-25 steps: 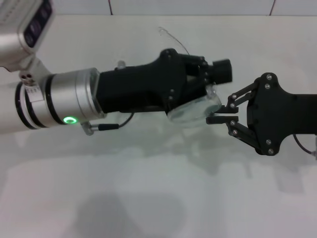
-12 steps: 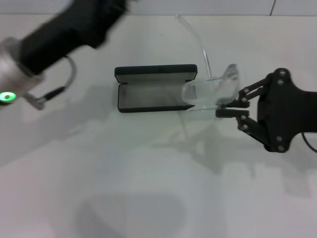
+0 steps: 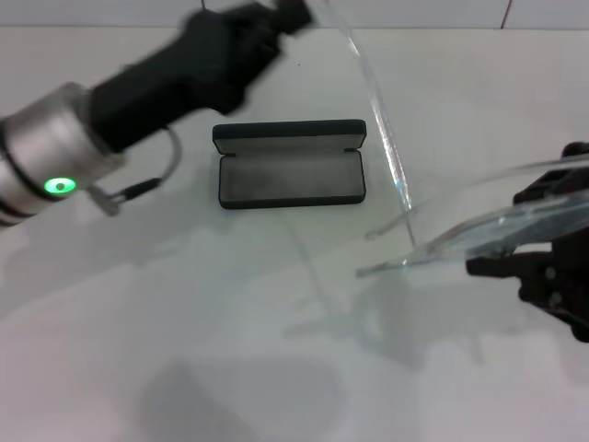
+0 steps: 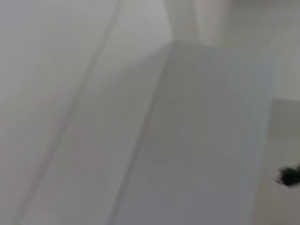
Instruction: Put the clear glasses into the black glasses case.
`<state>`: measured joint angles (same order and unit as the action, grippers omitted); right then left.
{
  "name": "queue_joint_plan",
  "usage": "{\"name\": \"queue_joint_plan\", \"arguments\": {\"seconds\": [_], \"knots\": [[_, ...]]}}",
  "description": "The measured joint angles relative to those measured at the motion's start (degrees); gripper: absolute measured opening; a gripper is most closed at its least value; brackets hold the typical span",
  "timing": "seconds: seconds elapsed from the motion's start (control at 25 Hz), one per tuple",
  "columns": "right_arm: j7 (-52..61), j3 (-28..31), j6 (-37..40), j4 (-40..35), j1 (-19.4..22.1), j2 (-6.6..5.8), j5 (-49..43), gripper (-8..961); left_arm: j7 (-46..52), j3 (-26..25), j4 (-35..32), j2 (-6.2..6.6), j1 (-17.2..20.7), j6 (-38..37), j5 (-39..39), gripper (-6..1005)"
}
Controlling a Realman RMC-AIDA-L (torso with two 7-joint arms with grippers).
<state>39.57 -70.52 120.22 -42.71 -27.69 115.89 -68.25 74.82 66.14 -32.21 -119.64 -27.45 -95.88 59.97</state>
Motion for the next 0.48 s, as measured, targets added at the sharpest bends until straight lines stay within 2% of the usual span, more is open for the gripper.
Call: {"name": "queue_joint_plan", "arguments": {"seconds": [0.24,0.48], "knots": [[0.28,-2.76,-3.22,0.63,-1.32,0.12,-0.02,43,-0.22,5.03,-0.31,0.04,-2.43,-0.17,0.93,52],[0.60,-3.72,-7.09,1.95,-1.36,0.07,-0.02,45,-1.05,6.58,-1.10,-0.01,-2.50,-2.02,1.31,52]]}}
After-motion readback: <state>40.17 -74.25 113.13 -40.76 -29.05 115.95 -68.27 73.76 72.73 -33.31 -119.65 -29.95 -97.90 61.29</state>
